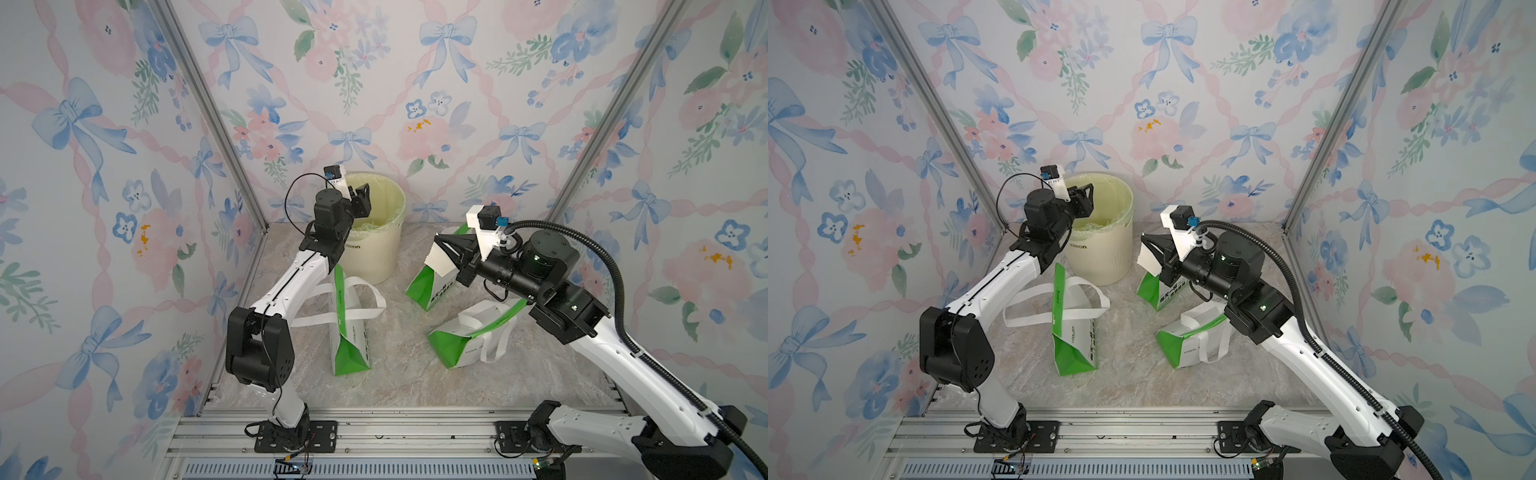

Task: Shred takeout receipts and throw away
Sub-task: Place the takeout receipt in the trash bin, then shred the takeout receipt.

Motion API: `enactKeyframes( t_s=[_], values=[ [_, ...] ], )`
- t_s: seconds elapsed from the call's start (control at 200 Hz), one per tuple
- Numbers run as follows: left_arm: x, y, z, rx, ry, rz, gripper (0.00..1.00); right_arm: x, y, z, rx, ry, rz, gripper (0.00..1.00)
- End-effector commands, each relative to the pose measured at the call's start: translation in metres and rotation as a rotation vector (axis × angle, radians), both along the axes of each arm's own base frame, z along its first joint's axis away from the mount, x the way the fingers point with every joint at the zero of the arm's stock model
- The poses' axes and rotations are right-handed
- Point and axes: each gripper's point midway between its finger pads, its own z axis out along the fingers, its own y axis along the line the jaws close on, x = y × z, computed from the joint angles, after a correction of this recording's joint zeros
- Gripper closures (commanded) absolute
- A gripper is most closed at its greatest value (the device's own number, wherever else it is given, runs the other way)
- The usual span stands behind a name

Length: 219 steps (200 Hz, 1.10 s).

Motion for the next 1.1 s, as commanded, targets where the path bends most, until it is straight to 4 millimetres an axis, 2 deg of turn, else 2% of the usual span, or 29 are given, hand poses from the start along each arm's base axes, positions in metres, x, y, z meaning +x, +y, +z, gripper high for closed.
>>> enactKeyframes(
  t_s=[0.0, 0.125, 0.29, 0.4, 0.525, 0.605, 0.72, 0.85, 0.955, 1.09],
  values=[
    [-0.036, -0.007, 0.064, 0.004, -0.142, -0.093, 0.46, 0.005, -0.002, 0.004, 0.058, 0.033, -0.004, 1.0],
    [-0.083, -0.029, 0.091, -0.01, -0.2, -0.258, 0.47, 0.01, -0.001, 0.008, 0.153, 0.089, 0.023, 1.0],
    [-0.157, -0.055, 0.108, -0.104, -0.237, -0.513, 0.47, 0.014, 0.001, 0.02, 0.288, 0.148, 0.098, 1.0],
    [-0.206, -0.068, 0.112, -0.189, -0.26, -0.655, 0.42, 0.016, 0.0, 0.03, 0.37, 0.168, 0.137, 1.0],
    [-0.249, -0.091, 0.112, -0.291, -0.281, -0.817, 0.39, 0.014, 0.004, 0.034, 0.421, 0.183, 0.184, 1.0],
    [-0.263, -0.101, 0.108, -0.346, -0.272, -0.871, 0.38, 0.011, 0.003, 0.038, 0.45, 0.185, 0.201, 1.0],
    [-0.276, -0.113, 0.097, -0.405, -0.24, -0.936, 0.33, 0.008, -0.001, 0.048, 0.493, 0.169, 0.213, 1.0],
    [-0.287, -0.124, 0.092, -0.429, -0.228, -0.998, 0.33, 0.008, -0.003, 0.054, 0.552, 0.174, 0.222, 1.0],
    [-0.288, -0.129, 0.089, -0.436, -0.218, -1.008, 0.34, 0.007, -0.002, 0.058, 0.58, 0.18, 0.241, 1.0],
    [-0.28, -0.132, 0.084, -0.461, -0.183, -0.996, 0.44, 0.007, -0.002, 0.056, 0.596, 0.185, 0.251, 1.0]
  ],
)
